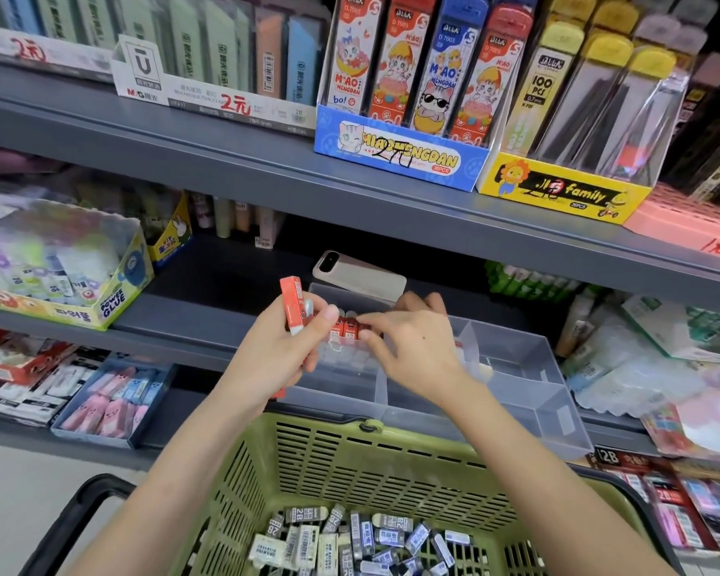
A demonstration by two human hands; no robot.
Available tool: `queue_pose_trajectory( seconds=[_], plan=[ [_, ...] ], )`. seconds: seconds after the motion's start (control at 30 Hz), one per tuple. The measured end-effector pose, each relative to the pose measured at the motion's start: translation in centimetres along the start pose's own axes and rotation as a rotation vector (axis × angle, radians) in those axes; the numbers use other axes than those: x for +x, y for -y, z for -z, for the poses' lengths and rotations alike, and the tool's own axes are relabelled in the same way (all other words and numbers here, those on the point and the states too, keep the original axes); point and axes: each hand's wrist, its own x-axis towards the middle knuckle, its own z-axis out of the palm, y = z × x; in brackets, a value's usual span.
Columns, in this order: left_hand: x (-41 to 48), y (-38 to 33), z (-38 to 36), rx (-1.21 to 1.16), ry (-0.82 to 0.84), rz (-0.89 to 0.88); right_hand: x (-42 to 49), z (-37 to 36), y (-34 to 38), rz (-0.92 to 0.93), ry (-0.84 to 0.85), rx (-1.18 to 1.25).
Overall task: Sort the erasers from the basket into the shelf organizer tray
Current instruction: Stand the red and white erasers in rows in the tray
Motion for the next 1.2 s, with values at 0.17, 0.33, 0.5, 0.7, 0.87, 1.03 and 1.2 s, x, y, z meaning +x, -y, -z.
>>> queue_pose_trajectory(
  seconds=[0.17, 0.33, 0.5, 0.7, 0.87, 1.03, 1.2],
  plan=[
    [0.0, -1.3, 0.3, 0.127, 0.170, -0.028, 1.4, 3.3, 3.0, -0.177, -0.055, 0.606],
    [-0.2, -2.5, 0.7, 0.203, 0.413, 0.074, 2.1, 5.9, 3.1, -0.028, 0.249, 0.950],
    [-0.2, -2.3, -0.2, 0.118, 0.345, 0.193, 1.9, 5.9, 2.1, -0.021, 0.244, 0.640],
    [0.5, -2.0, -1.5, -0.002, 0.250, 0.191, 1.7, 5.2, 1.3, -0.017, 0.301, 0.547],
    [0.7, -1.2, -0.2, -0.246, 0.085, 0.231, 2.6, 4.1, -0.9, -0.459, 0.111, 0.854],
    [0.5, -0.3, 0.2, -0.210, -0.009, 0.225, 3.2, 1.4, -1.0, -0.464, 0.140, 0.647],
    [0.3, -0.3, 0.1, -0.275, -0.037, 0.197, 3.3, 0.5, -1.6, -0.196, 0.144, 0.173]
  ],
)
